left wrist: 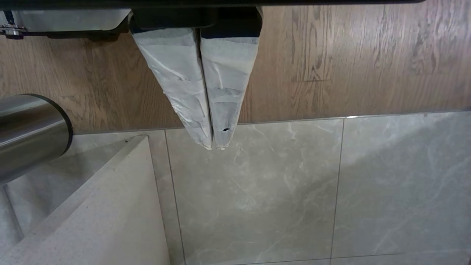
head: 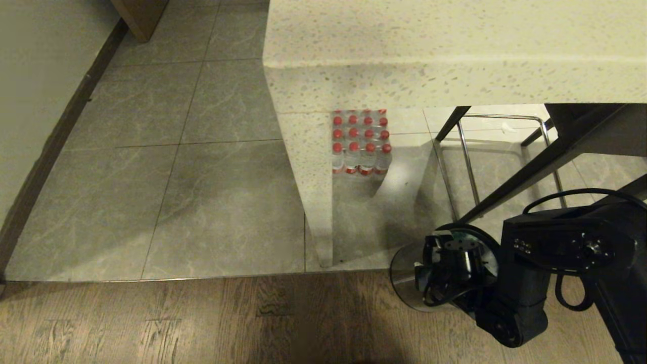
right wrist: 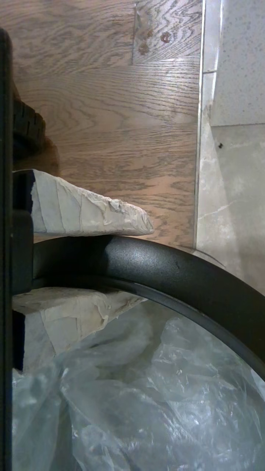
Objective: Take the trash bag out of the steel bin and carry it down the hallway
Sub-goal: Place the outer trash can on the ground
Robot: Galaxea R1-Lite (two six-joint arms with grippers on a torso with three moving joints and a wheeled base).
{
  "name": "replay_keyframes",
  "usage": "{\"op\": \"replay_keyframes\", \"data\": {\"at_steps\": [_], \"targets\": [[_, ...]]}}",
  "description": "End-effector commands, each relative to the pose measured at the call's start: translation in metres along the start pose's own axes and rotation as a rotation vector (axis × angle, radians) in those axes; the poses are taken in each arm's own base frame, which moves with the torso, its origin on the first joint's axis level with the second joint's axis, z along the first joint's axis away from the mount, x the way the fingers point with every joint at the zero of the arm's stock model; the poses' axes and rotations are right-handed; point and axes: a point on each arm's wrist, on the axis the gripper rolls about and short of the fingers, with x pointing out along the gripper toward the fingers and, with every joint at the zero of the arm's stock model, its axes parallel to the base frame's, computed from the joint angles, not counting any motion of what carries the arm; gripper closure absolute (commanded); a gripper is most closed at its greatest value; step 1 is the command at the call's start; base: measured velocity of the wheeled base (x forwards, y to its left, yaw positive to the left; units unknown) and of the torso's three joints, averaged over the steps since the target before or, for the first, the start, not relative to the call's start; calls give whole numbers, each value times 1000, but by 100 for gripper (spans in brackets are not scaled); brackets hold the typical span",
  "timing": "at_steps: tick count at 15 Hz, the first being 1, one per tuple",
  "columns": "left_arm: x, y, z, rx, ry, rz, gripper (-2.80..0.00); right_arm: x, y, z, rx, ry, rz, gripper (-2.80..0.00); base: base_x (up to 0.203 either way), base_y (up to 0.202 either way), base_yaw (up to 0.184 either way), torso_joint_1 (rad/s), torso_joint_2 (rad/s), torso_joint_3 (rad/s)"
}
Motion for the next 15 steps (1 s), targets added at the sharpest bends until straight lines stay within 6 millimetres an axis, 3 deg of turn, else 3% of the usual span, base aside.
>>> {"op": "replay_keyframes", "data": {"at_steps": [1, 5, 8, 11, 15], "targets": [[0, 0, 0, 0, 0, 0, 0, -2, 0, 4, 5, -16, 2, 0, 0, 0, 0, 0, 0, 0], [0, 0, 0, 0, 0, 0, 0, -23, 0, 38, 11, -88, 9, 0, 0, 0, 0, 0, 0, 0], [0, 0, 0, 0, 0, 0, 0, -59, -5, 57, 2, -53, 3, 0, 0, 0, 0, 0, 0, 0], [0, 0, 0, 0, 0, 0, 0, -98, -13, 52, -19, 9, 1, 0, 0, 0, 0, 0, 0, 0], [0, 0, 0, 0, 2, 0, 0, -127, -13, 51, -50, 3, 25, 0, 0, 0, 0, 0, 0, 0]]}}
